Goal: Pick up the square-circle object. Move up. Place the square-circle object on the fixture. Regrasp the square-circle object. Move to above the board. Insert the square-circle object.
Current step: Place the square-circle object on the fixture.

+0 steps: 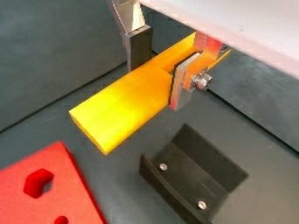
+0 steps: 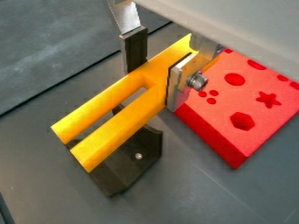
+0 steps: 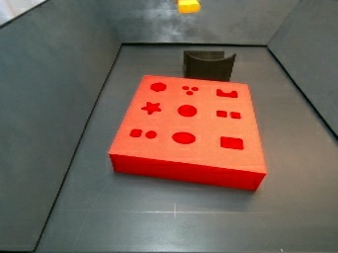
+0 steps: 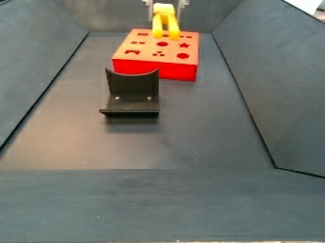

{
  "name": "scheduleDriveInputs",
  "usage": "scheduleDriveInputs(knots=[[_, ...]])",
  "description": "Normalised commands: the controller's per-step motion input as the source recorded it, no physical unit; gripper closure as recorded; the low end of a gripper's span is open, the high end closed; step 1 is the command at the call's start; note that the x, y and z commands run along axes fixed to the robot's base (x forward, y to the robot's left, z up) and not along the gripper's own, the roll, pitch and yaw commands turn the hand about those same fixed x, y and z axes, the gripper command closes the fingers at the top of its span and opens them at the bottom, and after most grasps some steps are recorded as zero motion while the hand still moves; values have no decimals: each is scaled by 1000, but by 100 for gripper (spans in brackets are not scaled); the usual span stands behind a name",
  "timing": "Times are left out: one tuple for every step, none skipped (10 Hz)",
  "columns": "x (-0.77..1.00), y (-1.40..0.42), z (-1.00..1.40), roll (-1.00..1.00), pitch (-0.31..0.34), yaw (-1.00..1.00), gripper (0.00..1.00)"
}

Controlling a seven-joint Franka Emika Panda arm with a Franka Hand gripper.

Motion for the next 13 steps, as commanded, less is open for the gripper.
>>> scheduleDriveInputs(knots=[[1000,144,-136,-1000,15,-33,100],[988,144,-138,-1000,17,-26,100],[871,131,-88,-1000,21,-34,100],[735,66,-38,-1000,38,-37,100],[633,54,-18,-1000,58,-40,100],[546,51,-15,-1000,71,-45,100],[461,46,-21,-1000,80,-54,100],[351,46,-16,-1000,94,-66,100],[266,45,-12,-1000,106,-78,100],[189,44,-14,-1000,115,-93,100],[108,44,-15,-975,123,-113,100],[61,45,-9,-797,94,-116,100],[61,40,-12,-548,59,-117,100]])
